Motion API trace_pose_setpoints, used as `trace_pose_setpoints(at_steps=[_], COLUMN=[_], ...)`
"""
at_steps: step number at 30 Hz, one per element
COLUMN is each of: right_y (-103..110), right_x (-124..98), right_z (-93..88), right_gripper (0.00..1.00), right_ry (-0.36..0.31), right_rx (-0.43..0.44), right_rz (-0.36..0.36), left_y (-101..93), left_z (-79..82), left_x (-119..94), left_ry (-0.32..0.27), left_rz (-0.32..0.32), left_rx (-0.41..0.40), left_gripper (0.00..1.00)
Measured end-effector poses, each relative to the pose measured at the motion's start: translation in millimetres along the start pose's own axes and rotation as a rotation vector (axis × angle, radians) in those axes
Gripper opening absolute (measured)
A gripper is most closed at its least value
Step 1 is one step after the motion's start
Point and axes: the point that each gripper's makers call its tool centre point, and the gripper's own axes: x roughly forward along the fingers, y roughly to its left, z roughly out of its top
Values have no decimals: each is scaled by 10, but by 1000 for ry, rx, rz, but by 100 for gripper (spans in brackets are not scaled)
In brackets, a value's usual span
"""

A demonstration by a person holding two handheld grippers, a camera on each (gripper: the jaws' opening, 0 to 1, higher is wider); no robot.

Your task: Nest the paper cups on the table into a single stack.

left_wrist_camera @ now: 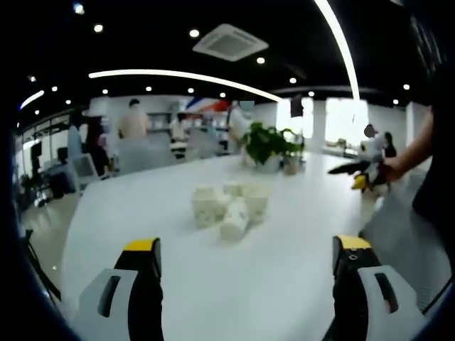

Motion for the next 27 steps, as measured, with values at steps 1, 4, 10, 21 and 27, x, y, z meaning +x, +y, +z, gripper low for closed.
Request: trace_pose_setpoints(at_steps=[1,4,10,21,27], right_y=[1,17,22,48,56], right_x=[-4,-14,-34,-45,-48], right_z=[2,3,-31,-23,-34], right_gripper=[100,100,100,100,100], right_ry=[-3,-10,-4,-5,1], right_rx=[-3,-1,0,5,0], right_rz=[0,0,-3,-2,4], left_y=[2,1,-4,-44,-58], left_z=[-6,-52,-54,-57,-68], left_x=[-3,-12,-26,-3,-7], left_ry=[-1,19,15,13,14], left_rz=[-3,-13,-18,-26,-29], left_rx=[3,-4,2,-7,-7], left_gripper=[99,99,99,98,98])
